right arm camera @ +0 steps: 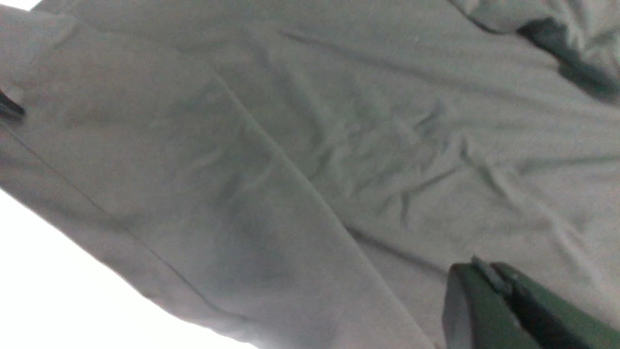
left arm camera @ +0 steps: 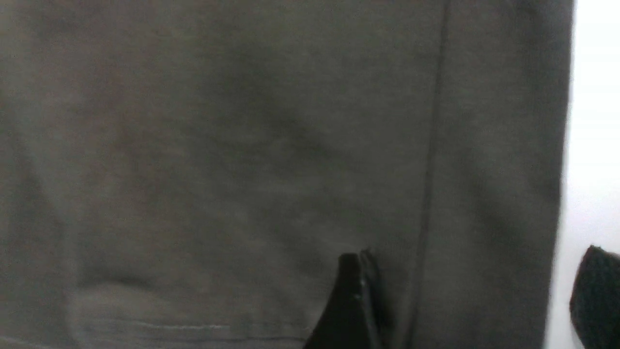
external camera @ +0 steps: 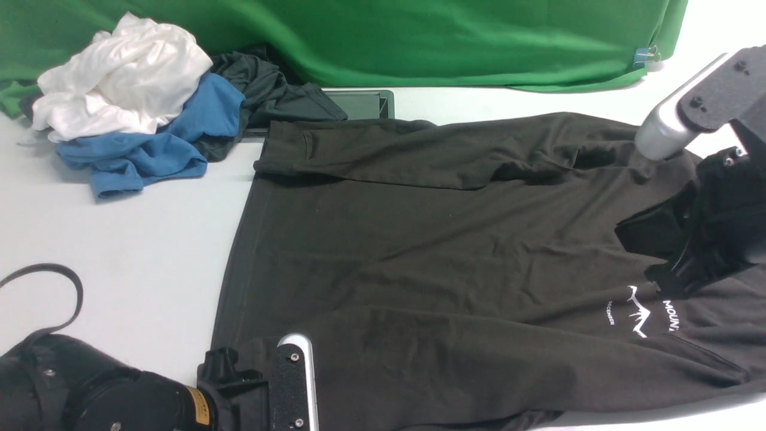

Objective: Fold a long-sleeved shirt on a white desktop.
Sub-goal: 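Grasp the near edge of the shirt at its hem and shoulder corners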

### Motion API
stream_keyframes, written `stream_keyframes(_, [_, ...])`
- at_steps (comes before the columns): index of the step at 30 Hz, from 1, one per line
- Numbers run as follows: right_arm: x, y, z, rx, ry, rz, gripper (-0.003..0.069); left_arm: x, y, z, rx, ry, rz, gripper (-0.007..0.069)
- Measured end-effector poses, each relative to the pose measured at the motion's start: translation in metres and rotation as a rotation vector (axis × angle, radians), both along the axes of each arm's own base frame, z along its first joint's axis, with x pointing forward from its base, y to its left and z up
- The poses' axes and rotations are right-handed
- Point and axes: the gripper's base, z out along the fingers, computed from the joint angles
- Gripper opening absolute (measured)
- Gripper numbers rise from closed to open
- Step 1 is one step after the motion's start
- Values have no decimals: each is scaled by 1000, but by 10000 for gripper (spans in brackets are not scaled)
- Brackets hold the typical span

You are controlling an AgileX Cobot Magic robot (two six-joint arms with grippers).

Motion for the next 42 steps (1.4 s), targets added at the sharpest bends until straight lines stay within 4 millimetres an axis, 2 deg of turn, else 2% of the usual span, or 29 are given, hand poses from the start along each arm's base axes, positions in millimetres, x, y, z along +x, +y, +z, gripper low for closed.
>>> stream_keyframes(5, [-1,0,0,1,-3,0,37,2,0,-5,7,-23,-6,412])
stream_keyframes(6, [-1,0,0,1,-3,0,36,3,0,-5,6,-25,-6,405])
stream_keyframes(9, [-2,-1,-1,-11,16,6,40,2,-1,-2,4,-5,11,233])
stream_keyframes(10, [-3,-1,-1,-16,22,7,40,2,-1,-1,7,4,11,202])
stream_keyframes(11, [-4,-2,-2,-20,36,4,42,0,1,0,24,26,1,125])
stream_keyframes(14, [-5,-5,-3,-40,59,-31,52,-3,3,4,48,47,-19,41])
stream_keyframes(21, [-7,-26,-14,-173,144,-267,101,0,0,33,23,28,-3,26])
stream_keyframes(22, [-9,-31,-21,-191,182,-317,124,0,0,40,16,30,11,26])
stream_keyframes(24, [-12,-42,-38,-191,250,-414,194,0,-1,48,7,29,22,26])
stream_keyframes(25, [-12,-43,-40,-187,258,-429,210,1,-1,49,5,29,26,26])
stream_keyframes(26, [-16,-55,-56,-175,314,-510,286,0,-1,53,0,33,42,26])
stream_keyframes(28, [-21,-71,-76,-144,383,-631,388,0,0,55,-2,40,57,26])
stream_keyframes(29, [-22,-74,-78,-134,391,-656,398,0,0,55,-3,40,59,26])
stream_keyframes(30, [-27,-84,-91,-100,428,-745,468,-1,0,55,-1,52,73,26])
stream_keyframes(32, [-31,-96,-103,-43,449,-855,509,-2,1,55,-1,57,79,26])
stream_keyframes(37, [-39,-118,-126,159,453,-1130,514,-3,0,55,-8,65,89,26])
stream_keyframes(42, [-32,-120,-134,239,437,-1180,512,-2,-1,55,-24,63,105,26])
